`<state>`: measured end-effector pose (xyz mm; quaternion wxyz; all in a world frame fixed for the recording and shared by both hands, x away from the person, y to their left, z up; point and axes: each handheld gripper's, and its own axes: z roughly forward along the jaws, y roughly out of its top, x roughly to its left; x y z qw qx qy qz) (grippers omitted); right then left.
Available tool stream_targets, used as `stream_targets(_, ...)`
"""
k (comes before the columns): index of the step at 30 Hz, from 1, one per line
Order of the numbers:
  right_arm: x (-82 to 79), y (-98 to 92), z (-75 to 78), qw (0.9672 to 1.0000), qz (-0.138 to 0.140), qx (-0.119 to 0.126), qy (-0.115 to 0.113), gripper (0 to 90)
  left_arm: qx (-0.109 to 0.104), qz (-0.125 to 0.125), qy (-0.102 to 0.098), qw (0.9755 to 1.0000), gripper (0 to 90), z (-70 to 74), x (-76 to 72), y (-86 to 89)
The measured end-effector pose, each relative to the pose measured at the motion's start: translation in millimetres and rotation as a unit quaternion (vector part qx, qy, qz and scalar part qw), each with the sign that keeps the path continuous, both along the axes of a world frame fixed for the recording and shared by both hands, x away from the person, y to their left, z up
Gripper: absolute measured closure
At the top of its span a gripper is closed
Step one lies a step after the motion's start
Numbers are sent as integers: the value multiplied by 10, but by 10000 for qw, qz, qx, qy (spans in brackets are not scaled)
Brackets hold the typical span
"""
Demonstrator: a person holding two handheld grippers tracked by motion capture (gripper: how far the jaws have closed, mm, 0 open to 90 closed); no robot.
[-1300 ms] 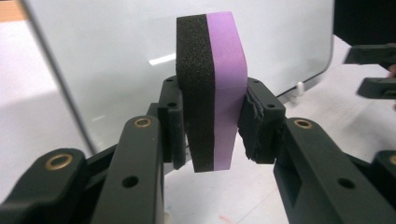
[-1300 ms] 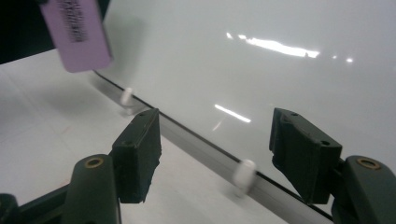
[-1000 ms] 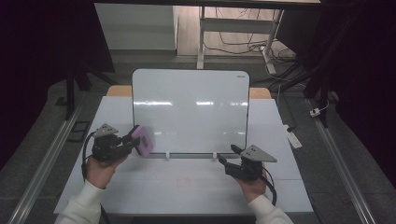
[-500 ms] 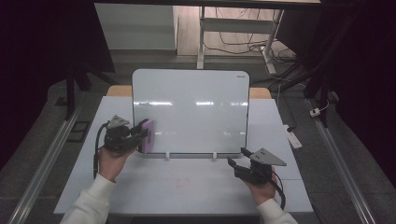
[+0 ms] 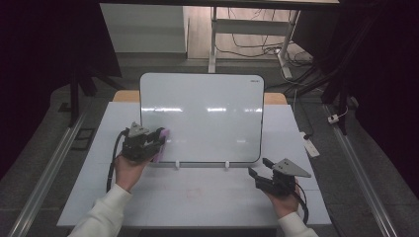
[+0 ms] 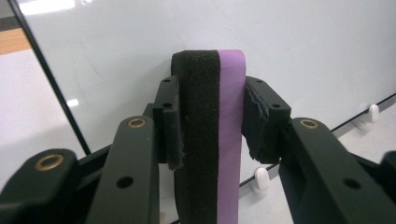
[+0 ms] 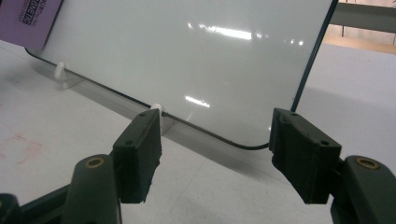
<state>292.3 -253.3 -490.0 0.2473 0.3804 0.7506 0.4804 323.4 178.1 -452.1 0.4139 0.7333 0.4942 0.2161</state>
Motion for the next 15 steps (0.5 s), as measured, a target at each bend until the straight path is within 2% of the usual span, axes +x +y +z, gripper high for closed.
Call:
stream_targets(5,-2,-17,-8,10000,-17,-20,11,336,-36,-9,-23,10000,584,-8,-4,8)
stream_targets(8,-2,-22,-9,10000,-21,-37,13,335,-23,-31,-62,10000,539,-12,-10,14)
stream_targets(15,-6,-50,-12,10000,-27,-51,29,334,-208,-165,-207,9994,485,47,-100,115)
